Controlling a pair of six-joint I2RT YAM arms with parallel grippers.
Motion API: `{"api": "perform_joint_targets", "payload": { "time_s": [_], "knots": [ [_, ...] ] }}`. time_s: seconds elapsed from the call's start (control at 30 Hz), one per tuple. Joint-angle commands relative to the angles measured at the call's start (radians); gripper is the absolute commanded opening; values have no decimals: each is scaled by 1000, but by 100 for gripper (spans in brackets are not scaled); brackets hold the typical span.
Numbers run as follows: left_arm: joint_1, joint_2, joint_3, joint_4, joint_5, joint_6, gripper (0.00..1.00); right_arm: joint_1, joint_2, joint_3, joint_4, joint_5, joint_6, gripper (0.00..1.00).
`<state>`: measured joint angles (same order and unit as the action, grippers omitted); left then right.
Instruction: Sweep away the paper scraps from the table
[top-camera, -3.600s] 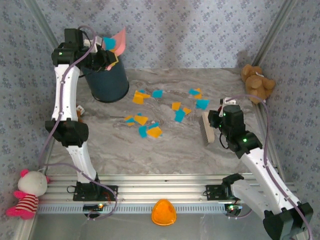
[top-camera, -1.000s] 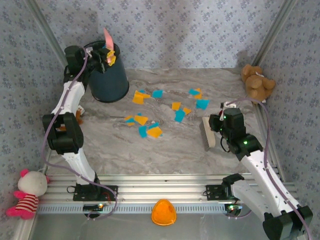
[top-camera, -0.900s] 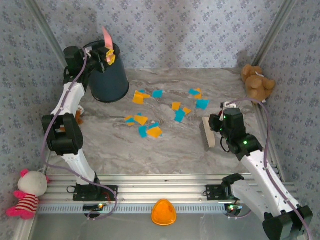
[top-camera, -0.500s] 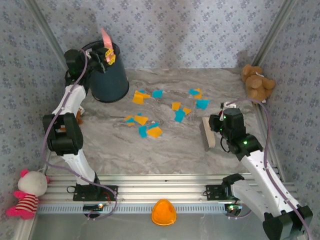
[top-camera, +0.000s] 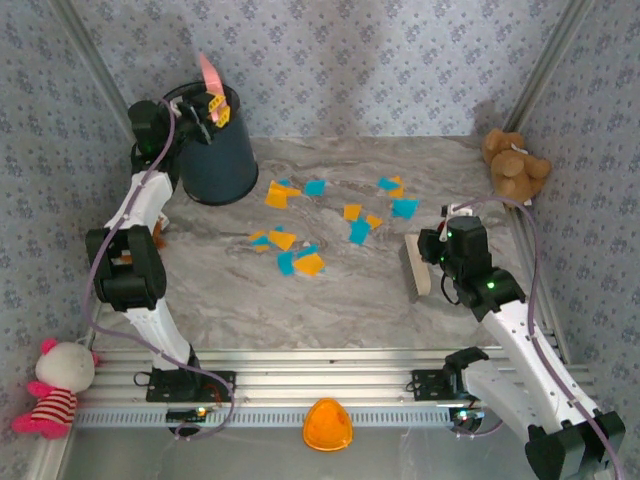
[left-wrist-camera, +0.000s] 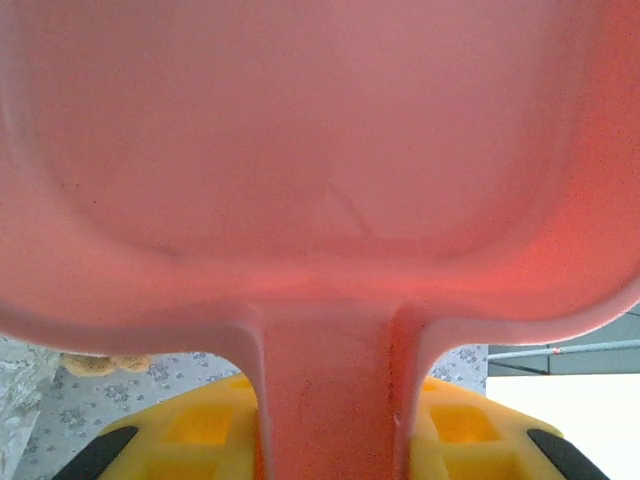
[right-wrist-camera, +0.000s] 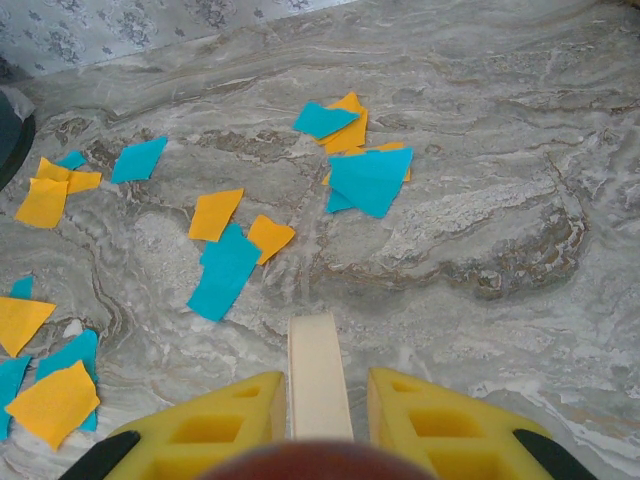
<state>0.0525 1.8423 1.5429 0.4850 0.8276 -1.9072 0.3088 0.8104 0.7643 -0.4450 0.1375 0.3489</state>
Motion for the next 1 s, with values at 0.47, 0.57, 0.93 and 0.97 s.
{"api": "perform_joint_targets", "payload": {
  "time_s": [0.47, 0.57, 0.93, 0.97],
  "knots": [
    [3, -78, 401, -885, 43, 845, 0, 5, 13, 24, 112, -116, 43, 0],
    [-1, -82, 488, -1067, 12, 1015, 0, 15, 29, 26, 153, -165, 64, 0],
    [-40, -264, 365, -1349, -132, 1455, 0, 155, 218, 86, 333, -230, 133, 0],
    [-43, -286, 338, -1358, -152, 1477, 0, 167, 240, 90, 358, -241, 141, 0]
  ]
}}
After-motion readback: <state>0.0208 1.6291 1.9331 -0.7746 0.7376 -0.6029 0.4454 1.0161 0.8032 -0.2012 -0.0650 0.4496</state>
